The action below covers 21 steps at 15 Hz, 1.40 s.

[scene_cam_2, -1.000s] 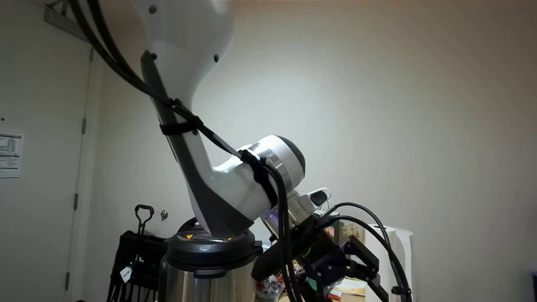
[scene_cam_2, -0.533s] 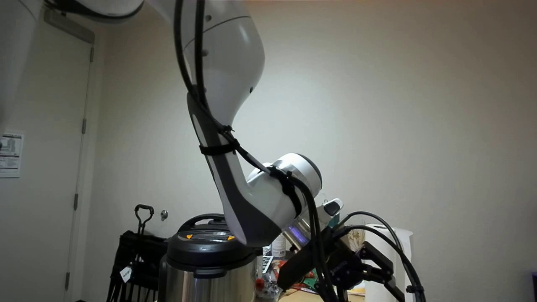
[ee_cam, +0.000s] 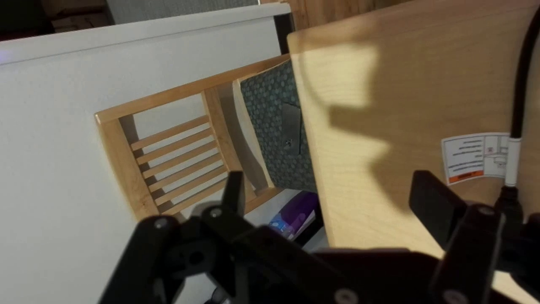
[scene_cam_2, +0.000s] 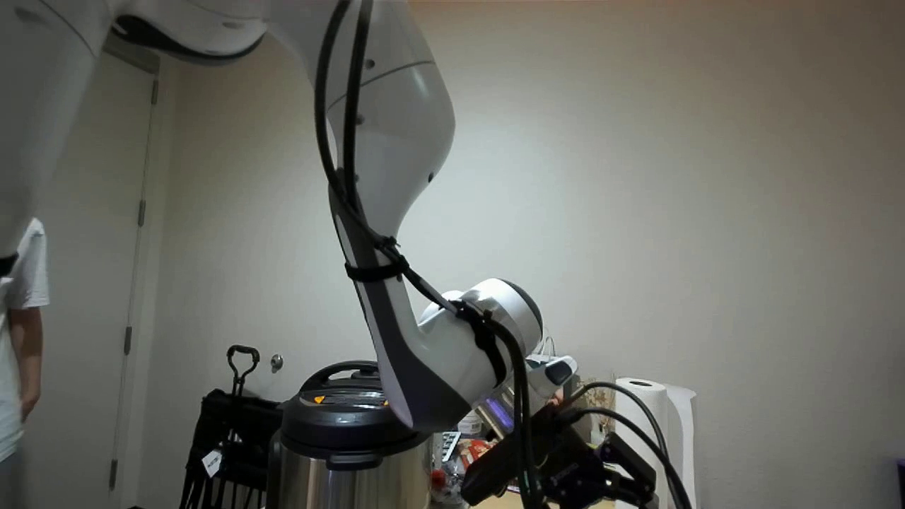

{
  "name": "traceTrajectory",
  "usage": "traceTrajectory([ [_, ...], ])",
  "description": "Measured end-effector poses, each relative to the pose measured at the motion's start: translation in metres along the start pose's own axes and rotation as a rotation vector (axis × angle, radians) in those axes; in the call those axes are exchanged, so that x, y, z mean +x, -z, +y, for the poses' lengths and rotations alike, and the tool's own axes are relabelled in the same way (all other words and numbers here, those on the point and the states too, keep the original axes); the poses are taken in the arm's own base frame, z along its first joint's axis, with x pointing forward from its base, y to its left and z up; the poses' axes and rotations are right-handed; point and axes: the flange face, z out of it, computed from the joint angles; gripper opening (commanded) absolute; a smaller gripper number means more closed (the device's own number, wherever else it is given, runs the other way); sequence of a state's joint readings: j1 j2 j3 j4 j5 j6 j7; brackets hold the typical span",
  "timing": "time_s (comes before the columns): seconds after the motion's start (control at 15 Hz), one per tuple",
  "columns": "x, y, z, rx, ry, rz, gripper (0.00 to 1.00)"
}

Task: Pick up the cable

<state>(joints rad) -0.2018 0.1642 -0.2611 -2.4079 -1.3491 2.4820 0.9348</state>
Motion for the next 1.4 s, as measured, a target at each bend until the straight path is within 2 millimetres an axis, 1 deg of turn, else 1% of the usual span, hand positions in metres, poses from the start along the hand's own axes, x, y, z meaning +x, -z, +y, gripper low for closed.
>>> traceTrajectory([
  [0.2, 0.003, -0.026, -0.035, 0.032, 0.03, -0.08, 1.0],
  [0.33, 0.007, -0.043, -0.05, 0.023, 0.022, -0.135, 1.0],
  [0.47, 0.013, -0.051, -0.057, 0.008, 0.013, -0.161, 1.0],
  [0.67, 0.016, -0.051, -0.059, 0.007, 0.022, -0.151, 1.0],
  [0.73, 0.015, -0.053, -0.063, 0.014, 0.049, -0.142, 1.0],
  [0.87, 0.015, -0.062, -0.076, 0.041, 0.143, -0.134, 1.0],
  [1.07, 0.022, -0.083, -0.095, 0.079, 0.288, -0.119, 1.0],
  [1.27, 0.031, -0.1, -0.101, 0.059, 0.337, -0.139, 1.0],
  [1.4, 0.033, -0.102, -0.104, 0.065, 0.356, -0.135, 1.0],
])
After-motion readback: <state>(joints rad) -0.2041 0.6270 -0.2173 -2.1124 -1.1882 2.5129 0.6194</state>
